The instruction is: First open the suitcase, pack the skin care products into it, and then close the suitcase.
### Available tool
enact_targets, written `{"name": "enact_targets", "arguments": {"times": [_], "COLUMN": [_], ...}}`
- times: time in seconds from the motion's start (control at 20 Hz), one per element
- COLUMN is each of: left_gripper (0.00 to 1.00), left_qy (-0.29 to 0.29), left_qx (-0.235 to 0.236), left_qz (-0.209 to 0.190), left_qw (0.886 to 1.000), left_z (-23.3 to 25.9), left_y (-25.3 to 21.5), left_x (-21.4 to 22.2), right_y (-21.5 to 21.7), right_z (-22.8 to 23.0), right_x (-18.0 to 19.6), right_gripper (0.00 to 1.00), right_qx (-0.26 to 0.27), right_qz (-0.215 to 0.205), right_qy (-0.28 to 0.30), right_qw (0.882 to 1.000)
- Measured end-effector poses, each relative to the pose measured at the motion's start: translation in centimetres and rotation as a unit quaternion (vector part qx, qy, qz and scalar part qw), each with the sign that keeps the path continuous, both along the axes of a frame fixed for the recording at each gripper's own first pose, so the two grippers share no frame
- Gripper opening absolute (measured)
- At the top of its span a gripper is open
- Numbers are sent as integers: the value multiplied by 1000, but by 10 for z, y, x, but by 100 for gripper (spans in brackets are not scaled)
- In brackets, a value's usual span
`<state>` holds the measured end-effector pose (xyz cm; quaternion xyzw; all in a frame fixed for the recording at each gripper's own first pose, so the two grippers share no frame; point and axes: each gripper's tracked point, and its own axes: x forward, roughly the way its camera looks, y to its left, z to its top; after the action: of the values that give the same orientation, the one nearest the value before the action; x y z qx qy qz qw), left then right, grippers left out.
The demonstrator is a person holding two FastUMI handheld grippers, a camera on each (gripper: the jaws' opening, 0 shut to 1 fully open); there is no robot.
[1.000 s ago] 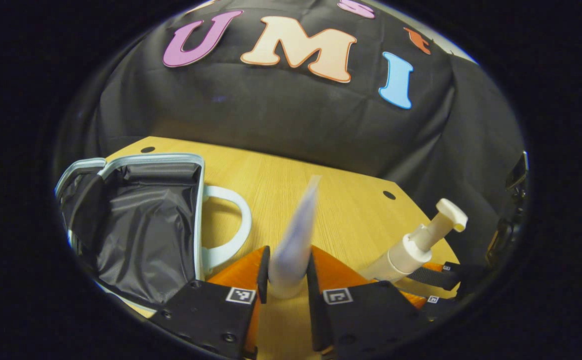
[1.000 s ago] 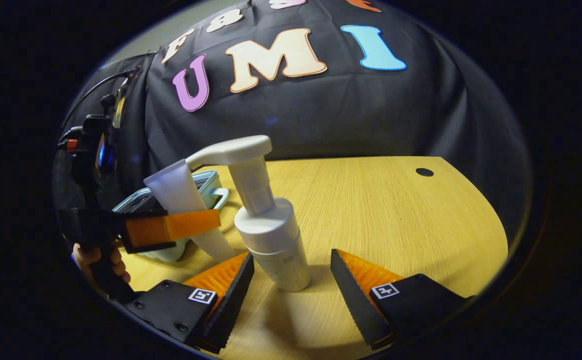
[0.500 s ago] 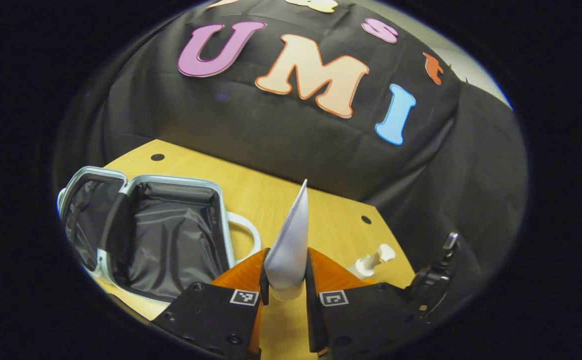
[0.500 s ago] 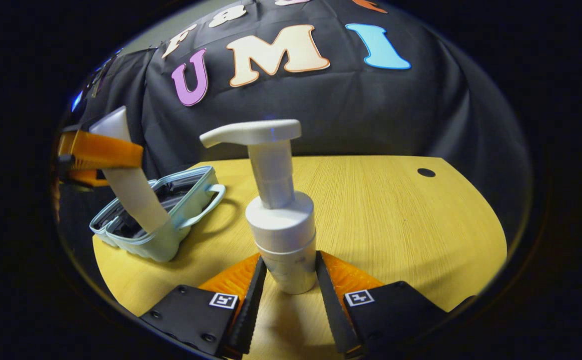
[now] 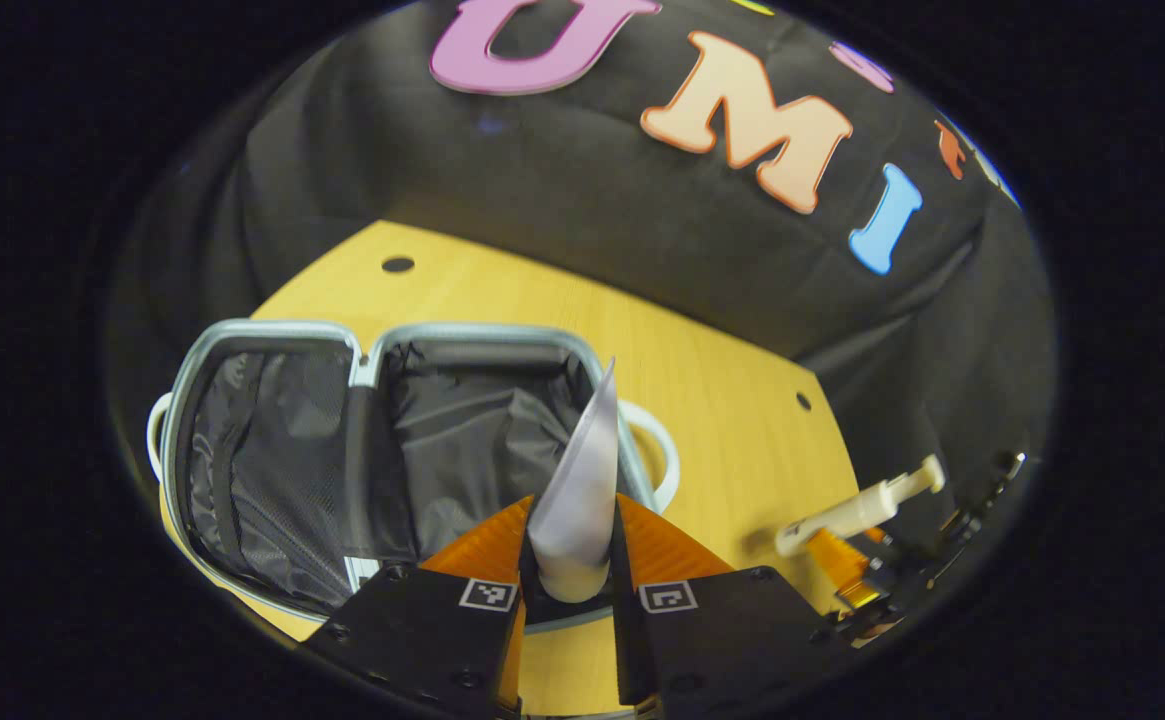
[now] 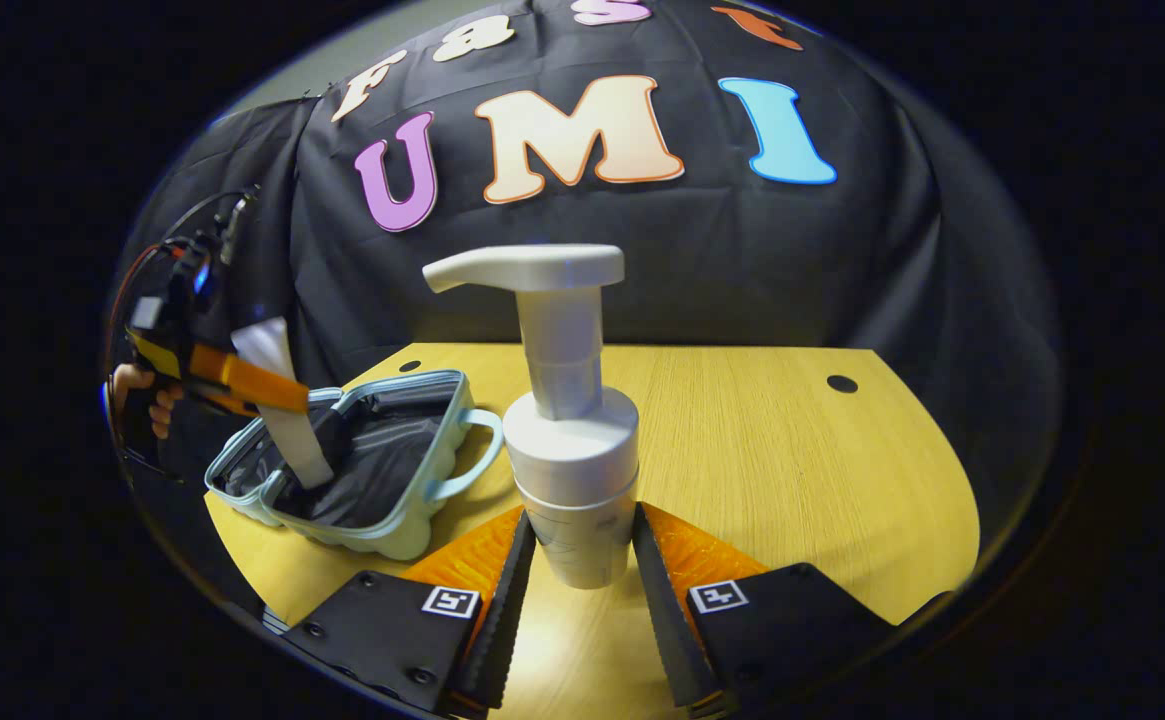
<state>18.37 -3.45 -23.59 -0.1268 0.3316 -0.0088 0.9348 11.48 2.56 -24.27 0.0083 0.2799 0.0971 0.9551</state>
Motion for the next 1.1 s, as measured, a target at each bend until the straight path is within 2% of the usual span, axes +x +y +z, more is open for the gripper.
{"name": "enact_targets", "arguments": {"times": [0.05,0.1,0.25,0.4,0.45,0.5,0.6,0.65,0.7,0.75,0.8,0.85,0.9,1.0,1.05,1.1], "left_gripper": [27,33,30,30,27,32,34,43,65,72,73,79,93,92,92,92], "left_qy": [28,54,117,134,138,141,143,137,123,107,89,63,30,-29,-50,-67], "left_qx": [-1,-1,-15,-44,-52,-62,-69,-79,-98,-104,-104,-108,-118,-132,-129,-123], "left_qz": [-16,-32,-67,-84,-84,-83,-77,-75,-74,-72,-70,-65,-65,-58,-49,-38], "left_qw": [999,998,991,986,986,985,984,985,985,986,988,990,990,989,989,989], "left_z": [-13,-24,-57,-68,-68,-72,-72,-67,-60,-52,-40,-25,-7,37,53,65], "left_y": [7,11,25,32,37,38,46,49,45,47,50,55,57,71,86,98], "left_x": [-2,-6,-8,0,2,5,9,11,14,17,19,21,22,17,12,7], "right_y": [13,30,79,122,134,147,165,172,179,185,191,196,199,204,206,206], "right_z": [8,15,27,27,27,26,22,19,13,9,5,0,-5,-19,-27,-35], "right_x": [-2,-4,-7,-8,-6,-5,1,3,4,6,8,10,11,10,9,9], "right_gripper": [60,60,60,61,60,60,62,62,62,62,60,62,60,60,62,60], "right_qx": [2,9,26,19,20,22,21,18,15,14,11,7,1,-15,-22,-28], "right_qz": [-4,-8,-21,-17,-14,-10,-4,-1,2,6,11,17,22,32,33,36], "right_qy": [2,6,16,27,31,36,47,55,64,73,80,89,95,113,123,137], "right_qw": [1000,1000,999,999,999,999,999,998,998,997,997,996,995,993,992,990]}}
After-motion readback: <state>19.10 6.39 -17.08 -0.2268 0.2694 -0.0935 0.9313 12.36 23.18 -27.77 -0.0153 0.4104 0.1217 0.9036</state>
